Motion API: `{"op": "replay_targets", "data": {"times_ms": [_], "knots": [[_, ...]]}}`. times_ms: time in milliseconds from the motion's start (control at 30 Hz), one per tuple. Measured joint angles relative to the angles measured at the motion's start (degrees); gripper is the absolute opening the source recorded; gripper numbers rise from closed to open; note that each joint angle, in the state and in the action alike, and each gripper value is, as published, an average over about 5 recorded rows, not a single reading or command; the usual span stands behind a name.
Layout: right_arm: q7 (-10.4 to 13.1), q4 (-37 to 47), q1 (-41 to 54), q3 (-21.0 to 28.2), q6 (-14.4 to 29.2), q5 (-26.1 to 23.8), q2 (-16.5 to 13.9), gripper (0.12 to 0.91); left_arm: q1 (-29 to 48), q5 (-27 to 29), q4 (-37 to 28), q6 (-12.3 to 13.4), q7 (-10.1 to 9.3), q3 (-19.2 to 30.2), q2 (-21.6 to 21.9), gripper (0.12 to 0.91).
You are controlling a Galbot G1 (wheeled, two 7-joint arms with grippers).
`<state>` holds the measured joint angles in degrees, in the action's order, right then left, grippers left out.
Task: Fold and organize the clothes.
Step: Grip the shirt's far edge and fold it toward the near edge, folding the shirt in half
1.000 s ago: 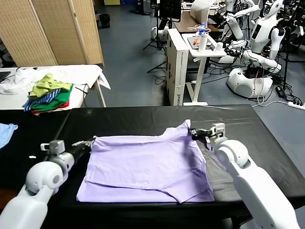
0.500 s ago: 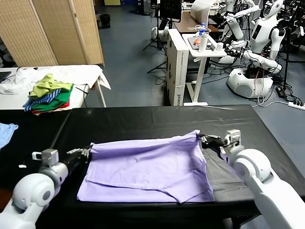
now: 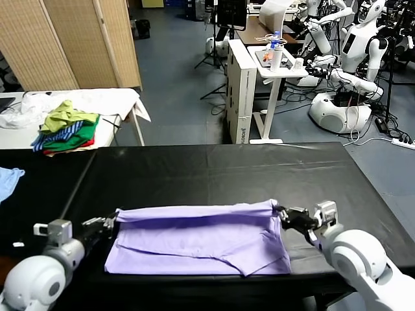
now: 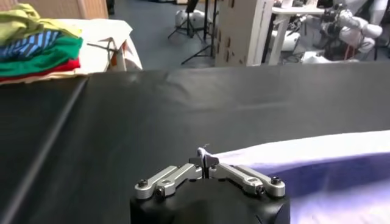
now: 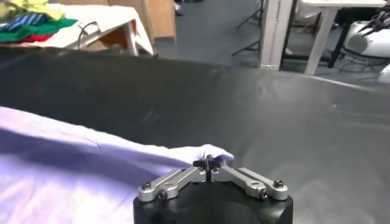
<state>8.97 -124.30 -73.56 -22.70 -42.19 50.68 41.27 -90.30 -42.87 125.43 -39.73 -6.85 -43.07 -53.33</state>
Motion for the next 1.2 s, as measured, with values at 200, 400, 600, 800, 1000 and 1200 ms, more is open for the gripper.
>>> {"op": "replay_targets", "data": {"times_ms": [200, 400, 600, 800, 1000, 1200], "knots": [[-0.18, -1.01, -2.74, 0.54, 0.0, -0.59, -1.08, 0.141, -3.5, 2.01, 0.89, -0.09, 0.3, -0.89, -1.78, 0.171], [-0.21, -1.74, -4.29, 1.17, 0.0, -0.86, -1.81, 0.141, -5.81, 3.33, 1.53, -0.14, 0.41, -1.03, -3.15, 0.171], [-0.22, -1.55, -4.61, 1.63, 0.0, -1.08, -1.91, 0.141, -7.05, 4.27, 1.7, -0.11, 0.49, -1.07, -4.07, 0.171], [-0.2, -0.94, -4.05, 2.23, 0.0, -1.33, -1.73, 0.141, -7.2, 5.01, 1.22, 0.06, 0.61, -0.86, -4.68, 0.171], [-0.27, -1.54, -4.26, 1.83, -0.01, -1.38, -1.81, 0.147, -7.42, 5.18, 1.33, -0.08, 0.41, -0.79, -4.98, 0.171], [-0.43, -4.0, -6.08, -0.28, -0.01, -1.09, -2.09, 0.422, -8.51, 5.26, 3.15, -1.32, -1.48, -1.58, -6.01, 0.323]]}}
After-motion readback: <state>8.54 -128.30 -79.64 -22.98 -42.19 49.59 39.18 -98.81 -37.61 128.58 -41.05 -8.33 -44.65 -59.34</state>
